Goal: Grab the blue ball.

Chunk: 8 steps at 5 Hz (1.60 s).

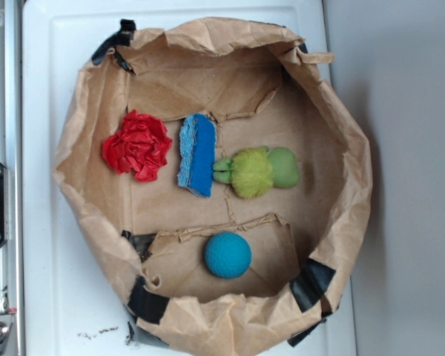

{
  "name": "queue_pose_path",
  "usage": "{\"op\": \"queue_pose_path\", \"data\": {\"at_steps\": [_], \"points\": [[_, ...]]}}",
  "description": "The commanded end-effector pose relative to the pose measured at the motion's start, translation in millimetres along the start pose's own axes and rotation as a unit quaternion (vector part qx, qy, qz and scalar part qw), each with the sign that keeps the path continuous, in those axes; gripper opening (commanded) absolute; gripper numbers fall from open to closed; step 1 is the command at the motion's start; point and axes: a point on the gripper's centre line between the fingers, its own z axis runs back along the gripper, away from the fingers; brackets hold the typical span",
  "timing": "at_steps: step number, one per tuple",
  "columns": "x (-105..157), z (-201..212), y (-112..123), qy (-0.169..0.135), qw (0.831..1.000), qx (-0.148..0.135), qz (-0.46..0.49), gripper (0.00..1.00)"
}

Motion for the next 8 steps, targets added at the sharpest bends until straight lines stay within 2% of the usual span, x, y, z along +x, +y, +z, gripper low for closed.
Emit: {"op": "queue_pose_path", "data": {"at_steps": [1,2,3,4,5,6,8], "points": [[0,0,0,0.0,1.0,0.0,0.0,1.0],[21,-5,-8,-0.007,1.0,-0.005,0.008,1.0],[34,-18,-8,0.011,1.0,0.004,0.018,1.0],[58,-31,-5,0.017,1.0,-0.006,0.001,1.0],[92,-48,-5,-0.012,0.999,-0.003,-0.046,1.0],[124,-52,-12,0.005,0.994,-0.047,-0.1,1.0],[124,-52,-12,0.005,0.994,-0.047,-0.1,1.0]]}}
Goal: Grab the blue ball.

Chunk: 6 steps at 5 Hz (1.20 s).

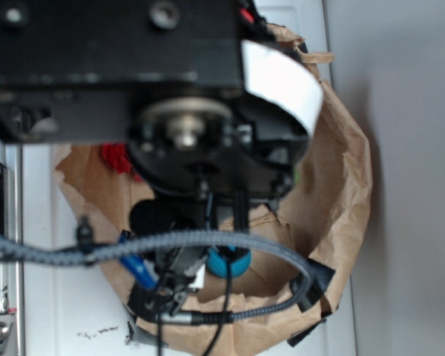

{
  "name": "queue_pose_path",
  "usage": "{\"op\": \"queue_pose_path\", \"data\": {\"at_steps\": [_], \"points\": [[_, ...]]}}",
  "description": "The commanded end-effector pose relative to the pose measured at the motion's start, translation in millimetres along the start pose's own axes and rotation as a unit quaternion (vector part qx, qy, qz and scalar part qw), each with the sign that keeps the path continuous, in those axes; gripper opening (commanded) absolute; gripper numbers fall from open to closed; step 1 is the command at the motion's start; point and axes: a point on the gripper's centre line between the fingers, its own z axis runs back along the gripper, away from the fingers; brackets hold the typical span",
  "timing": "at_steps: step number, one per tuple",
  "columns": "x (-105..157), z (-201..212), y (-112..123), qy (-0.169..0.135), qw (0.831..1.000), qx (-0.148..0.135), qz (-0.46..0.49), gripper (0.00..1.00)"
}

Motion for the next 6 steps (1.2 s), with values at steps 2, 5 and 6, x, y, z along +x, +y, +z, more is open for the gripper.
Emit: {"op": "queue_pose_path", "data": {"at_steps": [2,5,6], "points": [[12,-16,10,-0.088,0.989,-0.027,-0.12,1.0],[19,-80,52,-0.104,0.978,0.023,-0.18,1.0],[12,-104,44,-0.095,0.975,0.071,-0.189,1.0]]}}
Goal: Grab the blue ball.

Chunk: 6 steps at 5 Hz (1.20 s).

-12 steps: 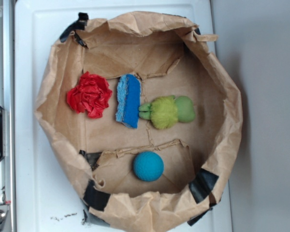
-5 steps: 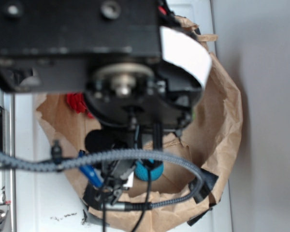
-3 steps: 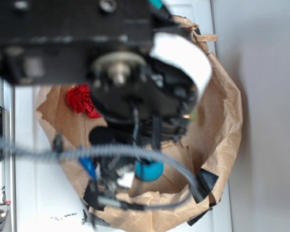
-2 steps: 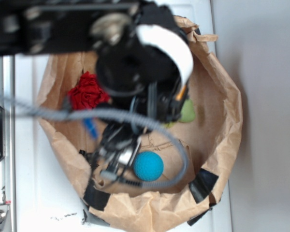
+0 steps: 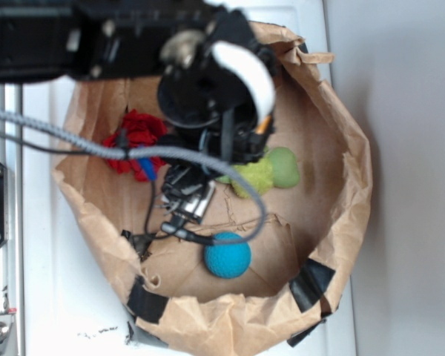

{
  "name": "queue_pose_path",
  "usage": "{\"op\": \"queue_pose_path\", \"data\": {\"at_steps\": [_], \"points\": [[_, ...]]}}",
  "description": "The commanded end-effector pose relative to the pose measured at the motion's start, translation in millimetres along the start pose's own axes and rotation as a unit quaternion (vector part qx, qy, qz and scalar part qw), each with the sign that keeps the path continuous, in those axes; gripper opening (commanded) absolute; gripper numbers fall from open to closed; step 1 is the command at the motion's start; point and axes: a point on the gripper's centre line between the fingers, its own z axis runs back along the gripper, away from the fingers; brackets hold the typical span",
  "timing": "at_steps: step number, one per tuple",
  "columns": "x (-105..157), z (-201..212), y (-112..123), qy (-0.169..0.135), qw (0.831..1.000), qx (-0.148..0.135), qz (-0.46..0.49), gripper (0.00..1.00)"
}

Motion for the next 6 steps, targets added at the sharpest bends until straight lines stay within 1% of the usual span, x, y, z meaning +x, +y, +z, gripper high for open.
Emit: {"op": "queue_pose_path", "data": {"at_steps": [1,2,3,4,5,6], "points": [[4,-18,-31,-0.003,0.998,0.047,-0.029,1.0],[7,-29,-62,0.003,0.998,0.038,-0.052,1.0],[18,-37,-78,-0.01,0.998,0.025,-0.052,1.0],[31,-45,-89,-0.012,0.999,0.018,-0.039,1.0],[45,-60,-93,-0.01,0.999,0.037,-0.023,1.0],[59,-79,-90,-0.002,0.998,0.068,-0.012,1.0]]}}
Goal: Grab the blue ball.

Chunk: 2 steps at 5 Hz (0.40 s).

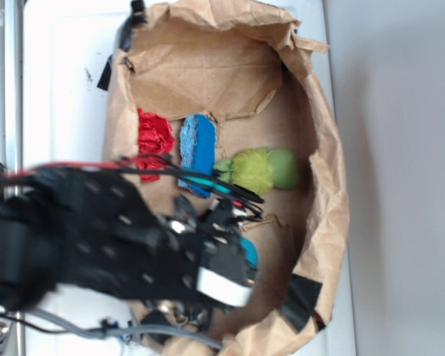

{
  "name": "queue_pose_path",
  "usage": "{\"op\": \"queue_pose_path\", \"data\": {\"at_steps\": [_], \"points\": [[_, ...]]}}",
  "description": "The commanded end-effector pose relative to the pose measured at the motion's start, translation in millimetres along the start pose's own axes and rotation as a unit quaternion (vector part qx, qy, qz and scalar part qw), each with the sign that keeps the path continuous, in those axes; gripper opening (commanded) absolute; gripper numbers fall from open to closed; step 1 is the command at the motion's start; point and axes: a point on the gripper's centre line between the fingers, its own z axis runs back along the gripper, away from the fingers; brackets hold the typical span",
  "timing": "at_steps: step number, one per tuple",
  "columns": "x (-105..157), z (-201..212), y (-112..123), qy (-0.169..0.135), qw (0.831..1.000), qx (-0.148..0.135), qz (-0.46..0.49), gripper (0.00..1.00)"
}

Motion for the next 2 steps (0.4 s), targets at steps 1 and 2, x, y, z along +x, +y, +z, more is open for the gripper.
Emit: {"op": "queue_pose_path", "data": {"at_steps": [1,2], "points": [[33.4,-14.2,-4.0,-0.004,0.999,0.039,0.005,0.96],[34.5,-12.6,0.5,-0.004,0.999,0.047,0.01,0.0]]}}
